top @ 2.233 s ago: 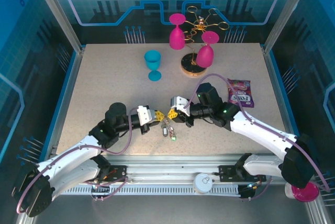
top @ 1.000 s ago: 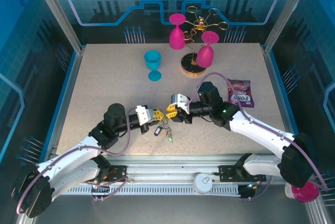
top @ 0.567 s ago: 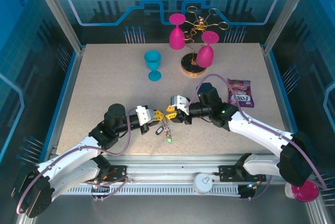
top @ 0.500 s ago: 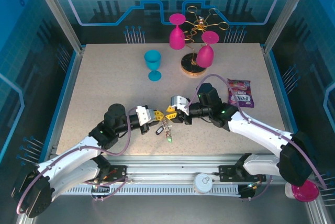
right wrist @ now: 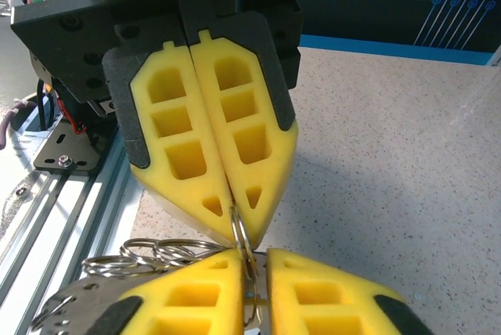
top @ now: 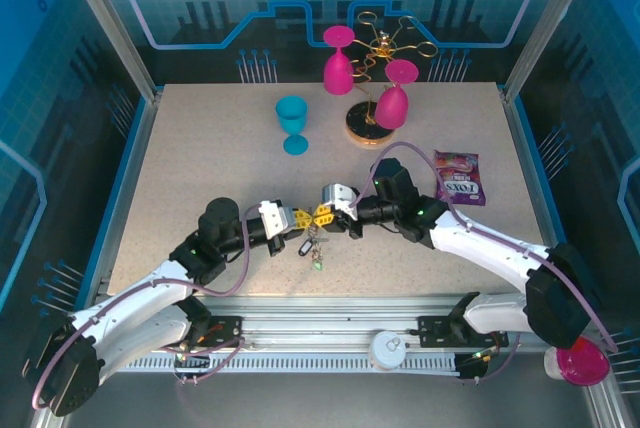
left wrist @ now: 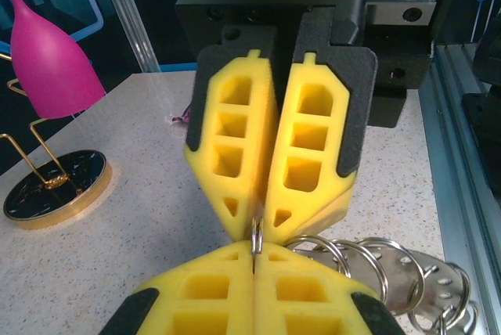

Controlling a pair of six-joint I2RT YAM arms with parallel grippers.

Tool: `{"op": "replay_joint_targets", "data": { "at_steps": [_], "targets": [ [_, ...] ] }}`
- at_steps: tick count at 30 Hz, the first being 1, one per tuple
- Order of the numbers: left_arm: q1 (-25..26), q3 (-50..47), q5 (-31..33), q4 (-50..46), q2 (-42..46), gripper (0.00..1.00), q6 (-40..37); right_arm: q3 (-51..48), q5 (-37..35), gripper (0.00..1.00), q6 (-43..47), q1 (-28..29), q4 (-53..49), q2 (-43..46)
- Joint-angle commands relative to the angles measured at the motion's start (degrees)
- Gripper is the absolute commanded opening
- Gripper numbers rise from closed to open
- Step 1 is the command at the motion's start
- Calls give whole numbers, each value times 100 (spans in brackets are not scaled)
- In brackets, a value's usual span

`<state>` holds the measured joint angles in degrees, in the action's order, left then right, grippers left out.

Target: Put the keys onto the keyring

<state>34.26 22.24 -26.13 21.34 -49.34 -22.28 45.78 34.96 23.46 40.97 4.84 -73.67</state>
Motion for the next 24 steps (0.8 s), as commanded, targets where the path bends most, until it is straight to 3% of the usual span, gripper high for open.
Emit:
{"op": "replay_joint_targets", "data": {
  "at_steps": [1,3,7,20,24],
  "targets": [
    [39,-29,-313,572,14,0,178,179,101,7,46,81,280,-148],
    [38,-34,-305,568,29,0,176,185,174,0,44,78,336,-139],
    [46,14,-74,260,35,0,59,213,237,0,116,60,154,-47],
    [70,1015,275,-2051,-51,15,-1120,1764,-770,0,1624,561,-3027,-451],
    [76,1206,249,-2264,-179,8,-1285,2330,-905,0,1843,754,-3693,-692]
  ]
}}
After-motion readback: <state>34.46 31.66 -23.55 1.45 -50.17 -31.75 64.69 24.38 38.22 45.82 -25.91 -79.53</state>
